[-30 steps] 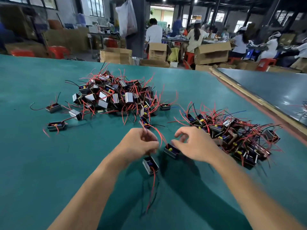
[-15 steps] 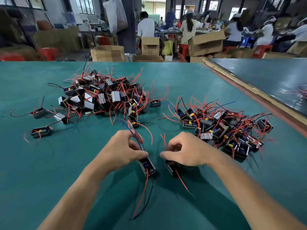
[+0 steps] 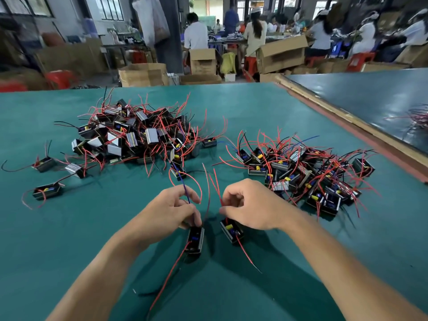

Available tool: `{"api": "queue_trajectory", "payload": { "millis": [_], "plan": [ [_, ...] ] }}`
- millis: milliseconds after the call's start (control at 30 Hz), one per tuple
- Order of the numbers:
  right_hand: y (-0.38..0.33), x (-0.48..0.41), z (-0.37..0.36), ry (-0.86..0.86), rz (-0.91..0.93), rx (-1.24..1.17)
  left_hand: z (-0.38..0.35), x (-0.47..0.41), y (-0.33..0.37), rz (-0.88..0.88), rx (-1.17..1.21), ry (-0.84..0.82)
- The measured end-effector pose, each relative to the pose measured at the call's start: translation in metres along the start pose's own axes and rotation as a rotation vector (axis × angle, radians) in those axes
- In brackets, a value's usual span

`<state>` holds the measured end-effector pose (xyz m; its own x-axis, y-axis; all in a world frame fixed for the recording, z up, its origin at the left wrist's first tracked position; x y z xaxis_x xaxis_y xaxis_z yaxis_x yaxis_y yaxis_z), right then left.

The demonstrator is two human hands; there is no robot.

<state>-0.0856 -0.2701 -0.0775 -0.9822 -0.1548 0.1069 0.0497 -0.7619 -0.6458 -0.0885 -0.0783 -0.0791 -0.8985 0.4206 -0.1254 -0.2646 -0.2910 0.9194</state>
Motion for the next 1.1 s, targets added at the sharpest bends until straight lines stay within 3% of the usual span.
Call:
{"api": "queue_trajectory", "payload": {
  "millis": [633, 1100],
  "plan": [
    [-0.004, 0.005, 0.000, 0.039, 0.033, 0.064, 0.003, -0.004, -0.007, -0.047, -0.031, 0.191],
    [0.007, -0.002, -0.004, -0.019, -0.004, -0.098, 0.005, -0.003, 0.001, -0.065, 0.022, 0.233]
  ]
}}
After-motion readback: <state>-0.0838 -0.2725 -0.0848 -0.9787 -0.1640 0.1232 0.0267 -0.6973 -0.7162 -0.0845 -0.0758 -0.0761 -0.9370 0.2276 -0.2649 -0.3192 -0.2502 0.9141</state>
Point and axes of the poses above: each hand's wrist, its own x-axis away from the middle knuckle, its own z-axis out of the back of the hand, y = z × x, the point moved 3 cm from there along -x, towards the middle knuckle, and after that the axes turned 15 degrees about -z, right-handed, at the moved point
